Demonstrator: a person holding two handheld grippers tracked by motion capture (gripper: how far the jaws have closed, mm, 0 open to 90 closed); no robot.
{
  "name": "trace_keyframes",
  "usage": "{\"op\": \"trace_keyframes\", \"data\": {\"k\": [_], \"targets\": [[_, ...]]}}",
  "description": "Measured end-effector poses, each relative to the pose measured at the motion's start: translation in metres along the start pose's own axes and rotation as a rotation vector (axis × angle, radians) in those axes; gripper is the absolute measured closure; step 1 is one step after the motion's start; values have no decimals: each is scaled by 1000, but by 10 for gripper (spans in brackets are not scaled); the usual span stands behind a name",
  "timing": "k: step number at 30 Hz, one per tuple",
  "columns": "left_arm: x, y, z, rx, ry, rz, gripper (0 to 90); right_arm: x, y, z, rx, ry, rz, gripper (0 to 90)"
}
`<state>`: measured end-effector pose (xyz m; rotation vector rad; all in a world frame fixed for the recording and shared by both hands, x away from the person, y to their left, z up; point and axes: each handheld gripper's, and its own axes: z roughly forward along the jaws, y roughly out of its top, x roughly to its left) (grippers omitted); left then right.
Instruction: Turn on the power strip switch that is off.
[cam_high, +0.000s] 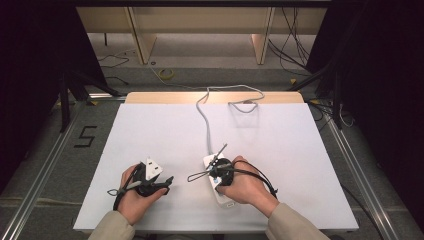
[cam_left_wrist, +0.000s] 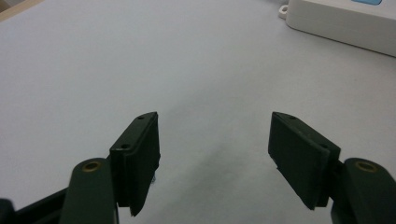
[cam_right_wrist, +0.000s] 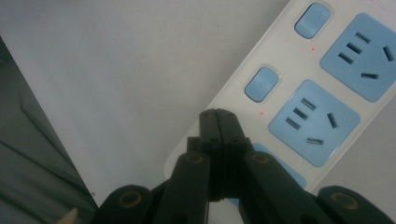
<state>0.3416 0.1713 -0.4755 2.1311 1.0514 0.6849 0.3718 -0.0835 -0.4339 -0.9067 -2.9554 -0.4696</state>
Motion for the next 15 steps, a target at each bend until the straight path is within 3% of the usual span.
{"op": "trace_keyframes", "data": {"k": [15], "targets": [[-1, 0, 1, 5, -4, 7, 337, -1, -2, -1, -18, 5, -12, 900]]}}
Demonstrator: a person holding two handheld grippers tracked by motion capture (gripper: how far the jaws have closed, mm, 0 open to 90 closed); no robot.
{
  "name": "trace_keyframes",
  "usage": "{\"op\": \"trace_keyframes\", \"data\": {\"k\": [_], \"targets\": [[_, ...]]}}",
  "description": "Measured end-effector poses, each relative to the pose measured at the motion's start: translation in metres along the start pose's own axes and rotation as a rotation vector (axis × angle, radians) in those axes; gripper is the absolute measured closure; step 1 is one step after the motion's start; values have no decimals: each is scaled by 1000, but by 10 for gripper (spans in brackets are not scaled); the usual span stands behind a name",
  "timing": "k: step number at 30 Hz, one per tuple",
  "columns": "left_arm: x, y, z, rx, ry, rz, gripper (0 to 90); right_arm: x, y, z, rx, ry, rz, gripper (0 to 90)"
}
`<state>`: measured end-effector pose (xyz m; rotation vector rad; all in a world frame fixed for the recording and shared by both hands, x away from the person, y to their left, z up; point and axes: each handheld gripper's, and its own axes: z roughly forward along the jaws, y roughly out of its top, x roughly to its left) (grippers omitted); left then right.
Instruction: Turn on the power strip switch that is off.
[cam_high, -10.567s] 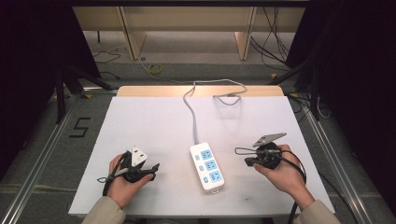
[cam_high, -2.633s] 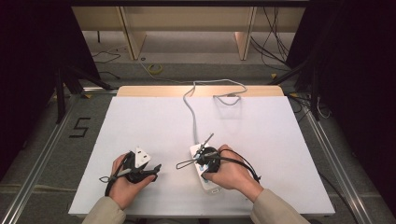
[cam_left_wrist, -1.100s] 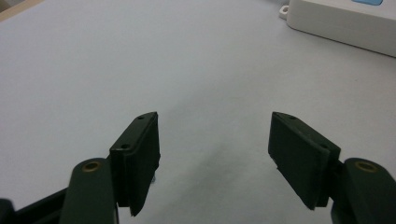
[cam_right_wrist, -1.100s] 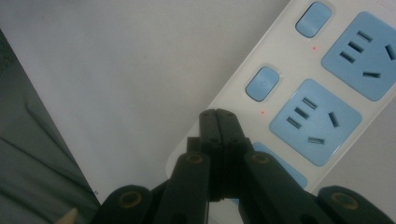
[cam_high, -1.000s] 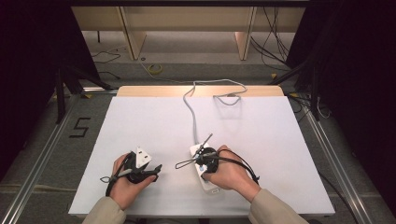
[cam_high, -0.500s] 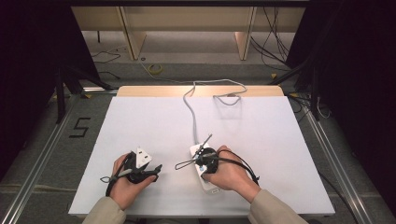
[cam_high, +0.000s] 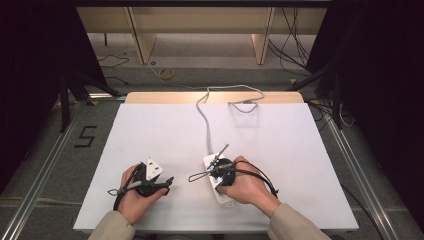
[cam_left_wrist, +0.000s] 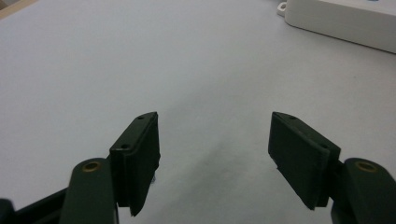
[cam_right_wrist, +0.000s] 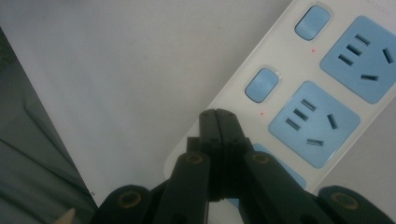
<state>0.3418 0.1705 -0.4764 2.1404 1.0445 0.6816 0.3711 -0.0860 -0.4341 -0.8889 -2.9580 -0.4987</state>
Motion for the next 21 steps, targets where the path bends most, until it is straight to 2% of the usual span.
{"op": "trace_keyframes", "data": {"k": [10, 21], "targets": [[0, 0, 0, 2, -2, 1, 338, 0, -1, -1, -18, -18, -14, 900], [0, 0, 0, 2, -2, 0, 337, -3, -3, -5, -24, -19, -7, 900]]}}
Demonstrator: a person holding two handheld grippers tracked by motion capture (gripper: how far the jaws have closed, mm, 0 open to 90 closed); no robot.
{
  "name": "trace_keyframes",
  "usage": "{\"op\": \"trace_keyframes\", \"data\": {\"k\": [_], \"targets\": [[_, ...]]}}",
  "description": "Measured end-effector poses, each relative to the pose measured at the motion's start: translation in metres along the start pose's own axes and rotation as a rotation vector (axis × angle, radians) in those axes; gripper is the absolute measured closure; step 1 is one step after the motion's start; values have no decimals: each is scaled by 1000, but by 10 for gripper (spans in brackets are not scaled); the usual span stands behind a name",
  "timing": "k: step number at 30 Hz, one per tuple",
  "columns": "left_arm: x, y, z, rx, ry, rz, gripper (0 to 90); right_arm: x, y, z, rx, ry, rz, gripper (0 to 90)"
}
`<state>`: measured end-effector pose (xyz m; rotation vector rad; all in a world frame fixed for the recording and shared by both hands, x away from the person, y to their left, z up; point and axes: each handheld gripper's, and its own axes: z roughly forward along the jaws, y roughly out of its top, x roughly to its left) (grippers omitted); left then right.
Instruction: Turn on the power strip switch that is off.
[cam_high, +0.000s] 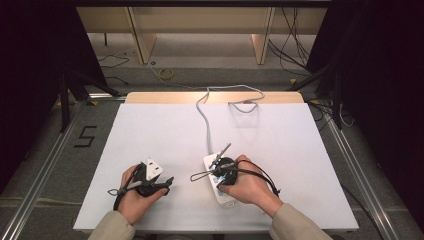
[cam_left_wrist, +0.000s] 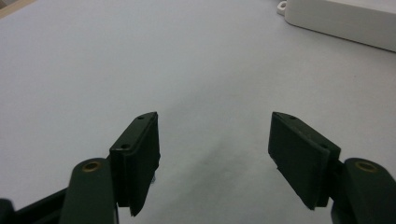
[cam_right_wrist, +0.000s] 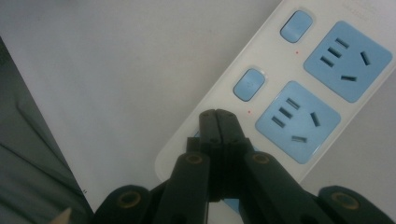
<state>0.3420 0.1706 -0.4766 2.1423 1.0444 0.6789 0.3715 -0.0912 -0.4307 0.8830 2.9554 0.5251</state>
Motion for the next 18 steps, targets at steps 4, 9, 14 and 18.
{"op": "trace_keyframes", "data": {"k": [4, 9, 14, 18], "targets": [[0, 0, 0, 0, 1, -1, 338, -1, -1, -1, -5, -2, -3, 900], [0, 0, 0, 1, 2, 0, 337, -3, -2, -4, -15, -5, -2, 900], [0, 0, 0, -1, 3, -2, 338, -5, -4, -7, -34, -11, 4, 900], [0, 0, 0, 1, 3, -2, 338, -8, -6, -10, -44, -16, 5, 900]]}}
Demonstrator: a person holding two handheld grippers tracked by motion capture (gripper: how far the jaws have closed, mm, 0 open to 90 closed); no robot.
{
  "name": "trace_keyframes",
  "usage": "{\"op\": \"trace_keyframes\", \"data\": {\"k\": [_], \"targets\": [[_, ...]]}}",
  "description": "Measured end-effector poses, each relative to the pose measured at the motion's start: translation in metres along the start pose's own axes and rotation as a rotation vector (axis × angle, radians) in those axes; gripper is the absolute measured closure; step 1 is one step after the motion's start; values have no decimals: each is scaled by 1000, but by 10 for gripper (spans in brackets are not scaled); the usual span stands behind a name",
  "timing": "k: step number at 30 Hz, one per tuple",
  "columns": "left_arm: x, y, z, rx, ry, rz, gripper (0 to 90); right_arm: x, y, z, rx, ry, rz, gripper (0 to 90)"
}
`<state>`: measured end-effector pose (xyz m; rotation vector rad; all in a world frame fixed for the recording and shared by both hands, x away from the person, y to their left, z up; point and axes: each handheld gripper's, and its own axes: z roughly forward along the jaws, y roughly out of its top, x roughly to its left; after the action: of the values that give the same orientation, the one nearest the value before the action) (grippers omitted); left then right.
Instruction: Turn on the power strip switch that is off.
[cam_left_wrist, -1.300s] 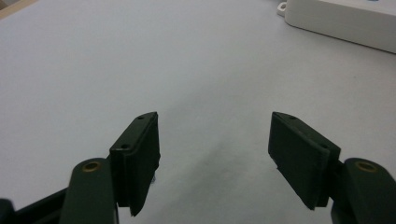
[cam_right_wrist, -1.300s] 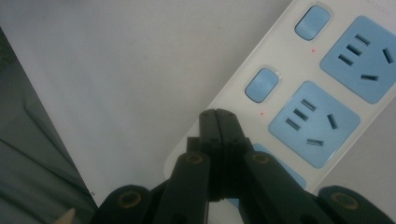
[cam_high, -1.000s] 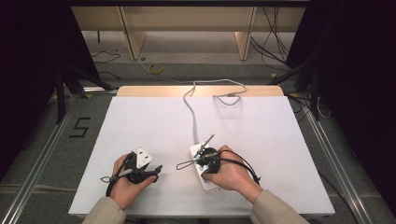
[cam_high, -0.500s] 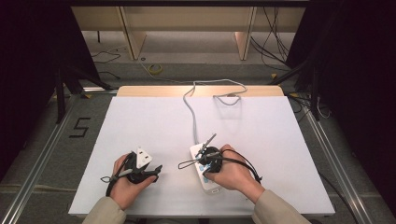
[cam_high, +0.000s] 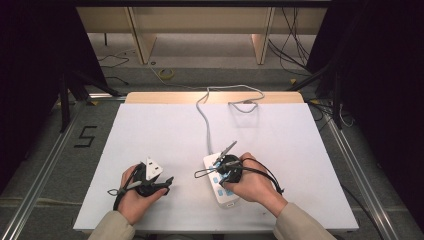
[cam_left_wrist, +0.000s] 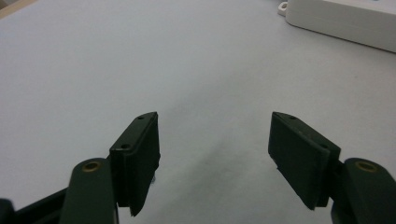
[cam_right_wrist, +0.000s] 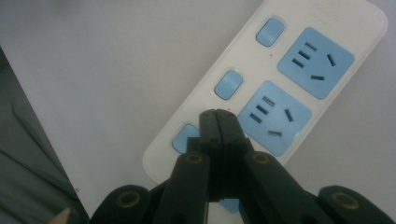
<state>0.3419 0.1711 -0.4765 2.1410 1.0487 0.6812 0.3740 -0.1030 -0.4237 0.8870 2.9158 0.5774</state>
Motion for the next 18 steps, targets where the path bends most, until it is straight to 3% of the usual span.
{"op": "trace_keyframes", "data": {"k": [18], "targets": [[0, 0, 0, 3, -2, -5, 337, -24, -25, -10, -62, -29, 62, 890]]}}
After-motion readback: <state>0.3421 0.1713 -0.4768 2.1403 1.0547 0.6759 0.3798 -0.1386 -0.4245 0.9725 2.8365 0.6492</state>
